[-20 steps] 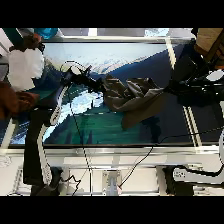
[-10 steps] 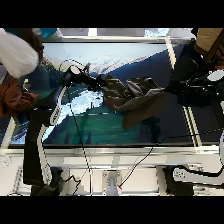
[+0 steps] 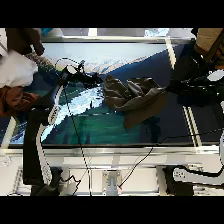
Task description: Fold the shirts.
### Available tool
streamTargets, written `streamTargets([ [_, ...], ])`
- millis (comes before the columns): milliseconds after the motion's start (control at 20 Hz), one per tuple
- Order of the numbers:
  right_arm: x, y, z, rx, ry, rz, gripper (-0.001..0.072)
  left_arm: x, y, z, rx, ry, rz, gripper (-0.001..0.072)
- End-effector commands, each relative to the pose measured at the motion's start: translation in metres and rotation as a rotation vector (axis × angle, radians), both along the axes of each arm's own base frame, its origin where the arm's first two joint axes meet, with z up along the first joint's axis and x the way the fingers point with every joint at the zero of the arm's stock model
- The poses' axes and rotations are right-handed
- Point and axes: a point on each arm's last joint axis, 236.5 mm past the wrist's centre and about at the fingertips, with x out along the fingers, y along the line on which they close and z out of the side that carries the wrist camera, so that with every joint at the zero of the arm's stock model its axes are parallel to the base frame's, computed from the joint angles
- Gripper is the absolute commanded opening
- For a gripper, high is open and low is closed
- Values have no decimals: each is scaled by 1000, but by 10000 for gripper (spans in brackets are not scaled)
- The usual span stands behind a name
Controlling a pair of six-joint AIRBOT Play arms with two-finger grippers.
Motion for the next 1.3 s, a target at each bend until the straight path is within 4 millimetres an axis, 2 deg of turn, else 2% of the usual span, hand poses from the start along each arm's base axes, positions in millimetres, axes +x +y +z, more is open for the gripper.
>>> streamTargets([
  [0, 3, 0, 3, 10, -13, -12, 25, -7, 7, -8, 48, 4, -40, 454],
  [250, 4, 0, 3, 11, -14, -15, 25, -22, 2, -15, 50, 51, -89, 453],
  [400, 4, 0, 3, 10, -14, -16, 26, -34, -5, -28, 49, 95, -120, 453],
  [500, 4, 0, 3, 10, -15, -16, 25, -36, -12, -27, 42, 95, -129, 453],
  [650, 4, 0, 3, 9, -16, -15, 26, -35, -20, -22, 7, 85, -132, 335],
  [850, 6, -1, 4, 7, -25, -21, 26, -39, -23, -22, 5, 90, -142, 333],
  [900, 7, -1, 4, 8, -27, -23, 26, -40, -27, -22, 6, 89, -149, 258],
  [950, 8, -1, 5, 12, -30, -24, 26, -42, -31, -21, 5, 76, -168, 80],
  [1000, 8, 0, 5, 16, -31, -24, 25, -44, -38, -19, -6, 67, -183, 11],
  [1100, 9, 2, 7, 24, -38, -22, 25, -44, -56, -2, -103, 59, -183, 11],
  [1150, 11, 2, 9, 26, -50, -20, 25, -39, -67, 16, -199, 46, -168, 11],
  [1200, 14, 3, 14, 28, -77, -16, 25, -31, -77, 43, -315, 9, -153, 10],
  [1250, 19, 3, 25, 23, -123, -20, 24, -17, -82, 86, -463, -65, -130, 10],
])
